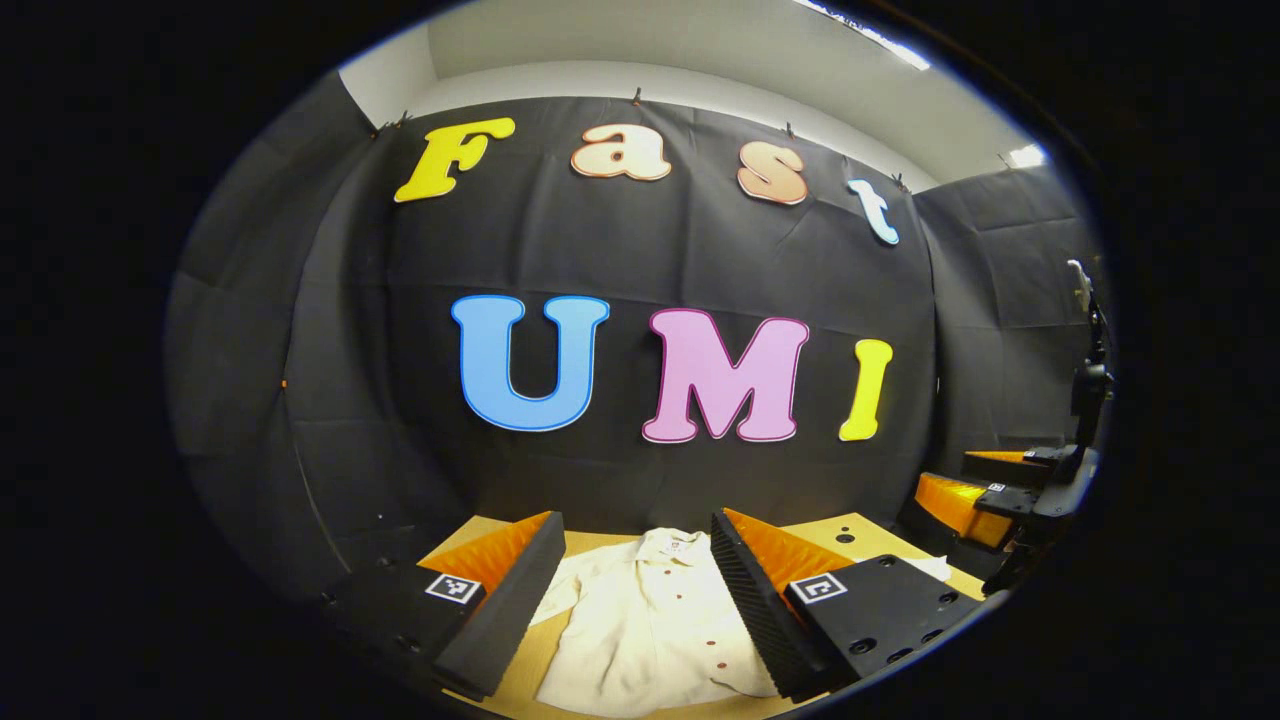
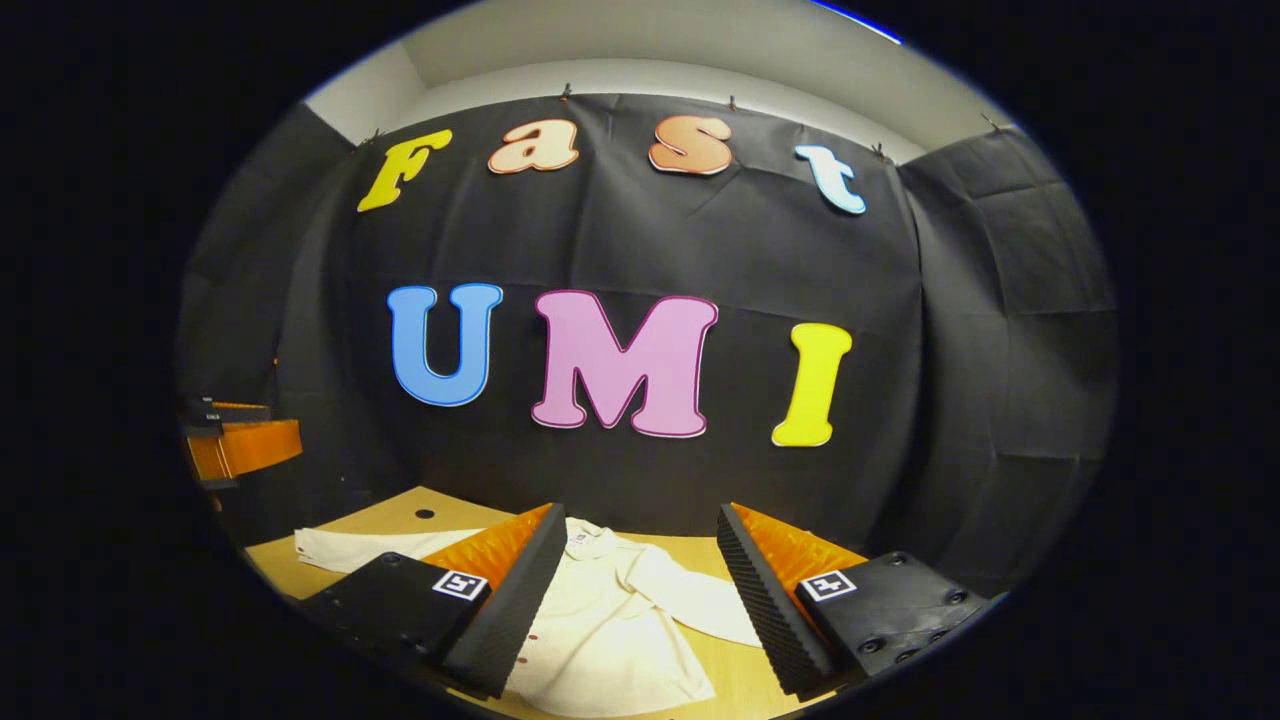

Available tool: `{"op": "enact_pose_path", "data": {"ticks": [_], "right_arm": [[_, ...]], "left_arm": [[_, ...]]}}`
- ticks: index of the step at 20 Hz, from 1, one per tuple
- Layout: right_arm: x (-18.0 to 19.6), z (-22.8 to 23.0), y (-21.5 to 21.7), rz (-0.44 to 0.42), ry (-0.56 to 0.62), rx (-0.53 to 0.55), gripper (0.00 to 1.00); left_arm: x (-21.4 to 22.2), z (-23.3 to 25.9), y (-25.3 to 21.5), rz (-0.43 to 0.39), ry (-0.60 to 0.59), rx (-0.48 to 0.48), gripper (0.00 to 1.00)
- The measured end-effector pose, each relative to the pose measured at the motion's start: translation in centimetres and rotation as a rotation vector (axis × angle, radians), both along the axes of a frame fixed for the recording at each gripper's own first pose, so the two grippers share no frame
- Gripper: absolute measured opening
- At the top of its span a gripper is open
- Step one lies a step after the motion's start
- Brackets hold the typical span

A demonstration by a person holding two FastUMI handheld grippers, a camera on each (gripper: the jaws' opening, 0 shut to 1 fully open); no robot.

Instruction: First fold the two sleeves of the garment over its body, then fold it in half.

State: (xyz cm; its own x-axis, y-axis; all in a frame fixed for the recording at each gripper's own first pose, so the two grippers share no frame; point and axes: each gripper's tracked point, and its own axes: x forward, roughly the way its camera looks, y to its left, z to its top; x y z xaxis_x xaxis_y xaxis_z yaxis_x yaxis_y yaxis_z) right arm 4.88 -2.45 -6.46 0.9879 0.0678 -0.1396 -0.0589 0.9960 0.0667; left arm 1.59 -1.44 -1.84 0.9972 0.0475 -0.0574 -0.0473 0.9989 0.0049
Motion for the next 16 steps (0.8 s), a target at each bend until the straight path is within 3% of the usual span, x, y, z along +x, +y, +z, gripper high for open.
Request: {"op": "enact_pose_path", "data": {"ticks": [2, 8, 12, 16], "right_arm": [[1.0, -2.0, -0.8, 0.016, 0.044, 0.022, 0.97], [5.3, -9.6, -8.8, -0.085, 0.196, -0.046, 0.97], [7.3, -15.9, -12.8, -0.107, 0.376, -0.005, 0.98], [8.8, -20.6, -18.0, -0.181, 0.470, -0.028, 0.98]], "left_arm": [[0.2, -0.3, -0.4, 0.005, 0.007, -0.004, 0.96], [1.4, -1.1, -1.3, 0.032, 0.035, 0.010, 0.96], [2.9, -2.0, -2.1, 0.051, 0.062, -0.031, 0.96], [4.7, -3.6, -3.3, 0.055, 0.096, -0.041, 0.96]]}}
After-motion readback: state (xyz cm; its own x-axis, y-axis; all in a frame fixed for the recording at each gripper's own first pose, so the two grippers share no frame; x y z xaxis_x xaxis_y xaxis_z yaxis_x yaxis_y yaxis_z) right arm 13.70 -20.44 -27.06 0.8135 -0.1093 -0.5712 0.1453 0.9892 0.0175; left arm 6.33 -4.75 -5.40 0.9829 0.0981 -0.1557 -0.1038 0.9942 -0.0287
